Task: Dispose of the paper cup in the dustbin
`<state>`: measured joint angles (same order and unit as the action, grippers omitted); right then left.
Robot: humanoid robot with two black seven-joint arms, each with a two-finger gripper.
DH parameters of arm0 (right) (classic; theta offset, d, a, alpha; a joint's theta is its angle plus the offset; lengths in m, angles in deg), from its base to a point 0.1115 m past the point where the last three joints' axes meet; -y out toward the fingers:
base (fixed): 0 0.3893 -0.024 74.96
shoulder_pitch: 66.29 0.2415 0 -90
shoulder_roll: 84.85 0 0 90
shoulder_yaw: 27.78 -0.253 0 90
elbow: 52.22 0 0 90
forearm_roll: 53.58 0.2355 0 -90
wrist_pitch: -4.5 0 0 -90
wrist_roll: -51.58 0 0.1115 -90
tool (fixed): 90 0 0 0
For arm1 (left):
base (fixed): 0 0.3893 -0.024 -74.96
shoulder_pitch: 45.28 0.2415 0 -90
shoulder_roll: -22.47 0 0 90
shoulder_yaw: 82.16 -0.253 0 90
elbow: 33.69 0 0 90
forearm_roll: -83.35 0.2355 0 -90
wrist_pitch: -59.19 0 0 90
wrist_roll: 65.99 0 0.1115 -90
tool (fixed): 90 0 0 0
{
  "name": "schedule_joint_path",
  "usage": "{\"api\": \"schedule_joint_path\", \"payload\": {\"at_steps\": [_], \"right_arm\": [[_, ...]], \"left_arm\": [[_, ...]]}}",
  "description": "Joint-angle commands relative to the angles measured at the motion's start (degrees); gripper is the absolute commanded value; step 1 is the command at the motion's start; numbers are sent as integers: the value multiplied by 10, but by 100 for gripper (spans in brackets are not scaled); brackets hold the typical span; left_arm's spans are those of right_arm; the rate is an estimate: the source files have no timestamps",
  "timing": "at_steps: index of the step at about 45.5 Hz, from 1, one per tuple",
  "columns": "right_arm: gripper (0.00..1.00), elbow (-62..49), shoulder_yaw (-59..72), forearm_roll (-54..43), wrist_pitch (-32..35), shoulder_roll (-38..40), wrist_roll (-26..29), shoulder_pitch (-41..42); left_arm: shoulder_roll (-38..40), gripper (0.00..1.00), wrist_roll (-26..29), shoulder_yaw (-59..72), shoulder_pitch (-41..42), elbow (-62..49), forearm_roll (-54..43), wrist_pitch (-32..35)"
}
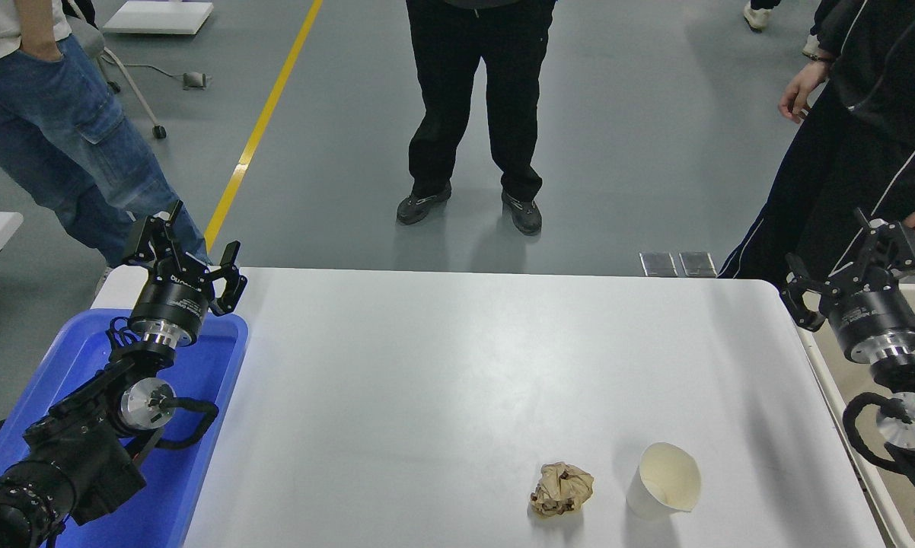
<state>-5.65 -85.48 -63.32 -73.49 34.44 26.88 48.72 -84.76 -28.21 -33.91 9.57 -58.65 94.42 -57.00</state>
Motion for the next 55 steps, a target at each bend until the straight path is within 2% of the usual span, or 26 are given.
{"api": "schedule_joint_path", "payload": {"at_steps": [1, 14, 20, 29, 38, 46, 55], "right_arm": [[99, -11, 0, 1, 6, -3, 0, 5], [99, -19, 3, -2, -1, -3, 2, 7], [99, -22, 60, -4, -7, 22, 4, 22], [99, -36, 311, -30, -8, 122, 4, 130], [99, -44, 527, -45, -4, 164, 2, 263], [99, -37, 639, -158, -3, 177, 1, 361], [99, -24, 679, -319, 13, 198, 0, 429]], "left_arm": [[0, 100, 0, 0, 0, 0, 0, 0], [0, 100, 0, 0, 0, 0, 0, 0], [0, 100, 0, 0, 0, 0, 0, 0], [0, 100, 0, 0, 0, 0, 0, 0], [0, 100, 0, 0, 0, 0, 0, 0], [0, 100, 0, 0, 0, 0, 0, 0], [0, 100, 0, 0, 0, 0, 0, 0]]}}
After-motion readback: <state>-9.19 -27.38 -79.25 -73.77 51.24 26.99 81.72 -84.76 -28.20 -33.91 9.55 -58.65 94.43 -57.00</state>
